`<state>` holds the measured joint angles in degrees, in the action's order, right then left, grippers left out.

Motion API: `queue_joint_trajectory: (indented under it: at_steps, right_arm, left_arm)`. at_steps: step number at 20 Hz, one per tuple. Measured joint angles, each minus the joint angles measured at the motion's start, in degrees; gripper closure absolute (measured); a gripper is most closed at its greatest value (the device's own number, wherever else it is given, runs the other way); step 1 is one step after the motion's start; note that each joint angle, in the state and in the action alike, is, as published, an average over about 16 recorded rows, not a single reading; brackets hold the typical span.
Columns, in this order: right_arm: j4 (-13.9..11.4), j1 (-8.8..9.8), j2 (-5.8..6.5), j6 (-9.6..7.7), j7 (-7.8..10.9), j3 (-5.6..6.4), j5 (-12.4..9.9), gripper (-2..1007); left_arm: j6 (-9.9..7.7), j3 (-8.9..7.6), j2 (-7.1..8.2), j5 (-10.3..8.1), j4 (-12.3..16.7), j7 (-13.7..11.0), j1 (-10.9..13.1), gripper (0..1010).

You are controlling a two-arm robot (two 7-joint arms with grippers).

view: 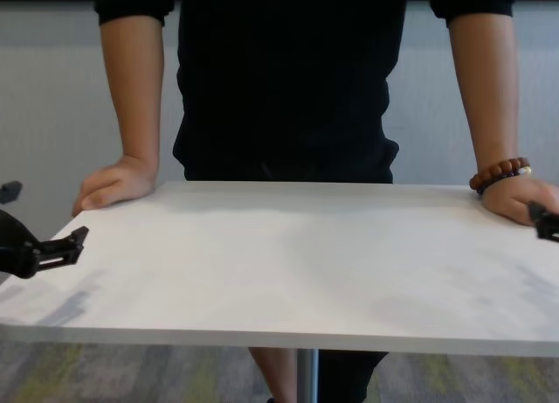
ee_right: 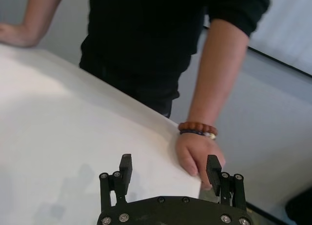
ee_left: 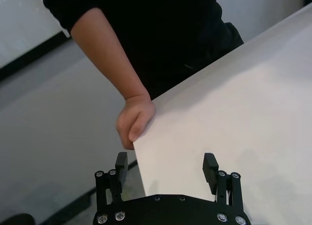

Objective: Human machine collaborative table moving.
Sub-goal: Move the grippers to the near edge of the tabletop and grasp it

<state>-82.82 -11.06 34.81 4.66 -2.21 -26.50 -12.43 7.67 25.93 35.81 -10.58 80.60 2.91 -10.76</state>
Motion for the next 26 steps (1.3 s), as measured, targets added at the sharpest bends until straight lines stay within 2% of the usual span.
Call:
queue_joint_trajectory:
  at_steps: [4, 10, 14, 18, 22, 26]
  right_arm:
    - [-2.44, 0.86, 0.47, -2.39, -0.64, -0.67, 2.14, 0]
    - [-7.60, 3.07, 2.04, -7.47, -1.82, -2.61, 7.60, 1]
    - [-10.57, 4.64, 3.16, -11.10, -2.28, -4.29, 11.52, 0]
    - [-12.47, 5.80, 3.84, -14.05, -2.64, -6.06, 15.38, 0]
    - [-12.88, 6.41, 3.72, -15.34, -2.64, -7.35, 17.99, 1]
    - [-12.39, 6.52, 3.17, -15.54, -2.39, -8.21, 19.76, 1]
  left_arm:
    - [1.06, -0.58, 1.71, 2.27, 1.44, 1.22, 2.25, 10]
    - [3.48, -2.01, 5.59, 6.59, 5.27, 4.16, 7.91, 10]
    - [5.61, -2.68, 8.39, 10.17, 7.65, 5.78, 11.84, 10]
    - [7.48, -2.70, 10.68, 14.26, 8.97, 6.92, 14.73, 10]
    - [8.89, -2.33, 12.33, 18.14, 9.78, 7.44, 16.80, 10]
    - [9.78, -1.58, 13.05, 21.18, 9.97, 7.33, 17.92, 10]
